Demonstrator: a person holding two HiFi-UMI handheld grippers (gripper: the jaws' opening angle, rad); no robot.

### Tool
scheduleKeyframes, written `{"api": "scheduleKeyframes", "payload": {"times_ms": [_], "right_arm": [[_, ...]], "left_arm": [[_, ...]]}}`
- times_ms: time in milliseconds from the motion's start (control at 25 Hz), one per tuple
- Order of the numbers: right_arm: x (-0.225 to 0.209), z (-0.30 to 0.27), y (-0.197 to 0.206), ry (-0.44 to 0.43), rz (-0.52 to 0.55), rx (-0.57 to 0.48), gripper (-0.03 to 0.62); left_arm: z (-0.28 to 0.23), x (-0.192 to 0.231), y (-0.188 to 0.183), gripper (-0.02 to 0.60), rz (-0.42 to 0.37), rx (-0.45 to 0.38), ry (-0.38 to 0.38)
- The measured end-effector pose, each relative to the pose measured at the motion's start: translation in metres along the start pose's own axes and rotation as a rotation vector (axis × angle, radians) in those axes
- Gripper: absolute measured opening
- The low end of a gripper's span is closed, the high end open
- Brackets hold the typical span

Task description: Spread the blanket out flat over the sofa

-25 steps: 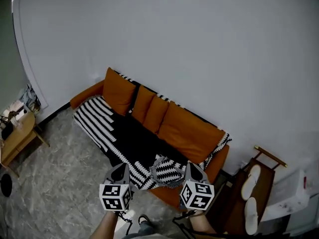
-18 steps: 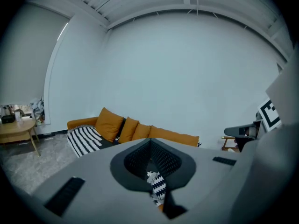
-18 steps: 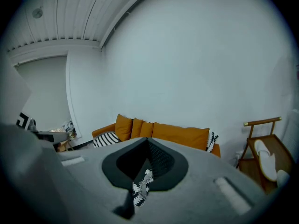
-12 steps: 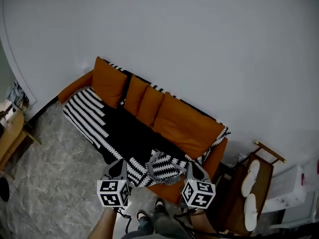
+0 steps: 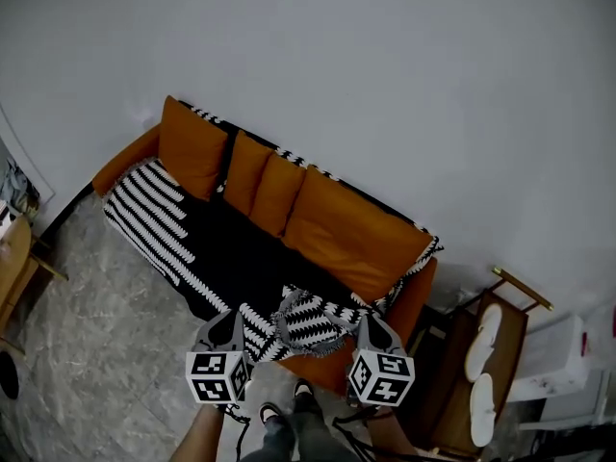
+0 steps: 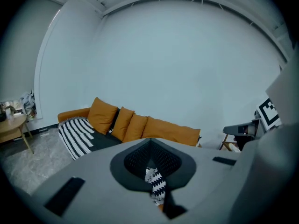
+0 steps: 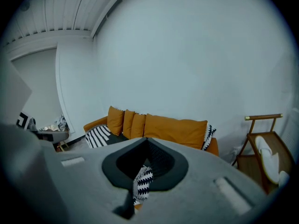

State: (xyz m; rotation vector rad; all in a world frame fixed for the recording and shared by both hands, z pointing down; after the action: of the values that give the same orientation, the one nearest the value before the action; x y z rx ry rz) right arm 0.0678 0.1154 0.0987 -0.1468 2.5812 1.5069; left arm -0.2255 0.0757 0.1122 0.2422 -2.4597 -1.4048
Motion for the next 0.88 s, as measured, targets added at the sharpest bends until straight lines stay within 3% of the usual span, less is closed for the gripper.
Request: {"api": "scheduleKeyframes", "payload": {"times_ms": [440, 880], "right_arm": [[-0.025, -0.059, 0.060, 0.016, -0.029, 0.118, 0.005], [-0.048, -0.140, 0.155, 0.024, -0.057, 0.202, 0.005]], "left_arm": [[-0.077, 0.000, 0.063, 0.002, 0.024, 0.097, 0.021], [-0.152, 0.013, 0.156, 0.002, 0.009, 0.190, 0.048]]}}
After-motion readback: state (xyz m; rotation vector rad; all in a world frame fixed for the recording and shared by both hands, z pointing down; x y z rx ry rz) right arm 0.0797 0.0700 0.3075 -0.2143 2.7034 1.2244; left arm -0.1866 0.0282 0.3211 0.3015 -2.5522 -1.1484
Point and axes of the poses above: the fingertips, and each gripper's own axes: z backward along the fingers, x to its left, y out of its underside, the point moved 8 cm from there along z, backward along the fingers, and after that the axes turned 2 degrees about -y, right-handed, at the moved point
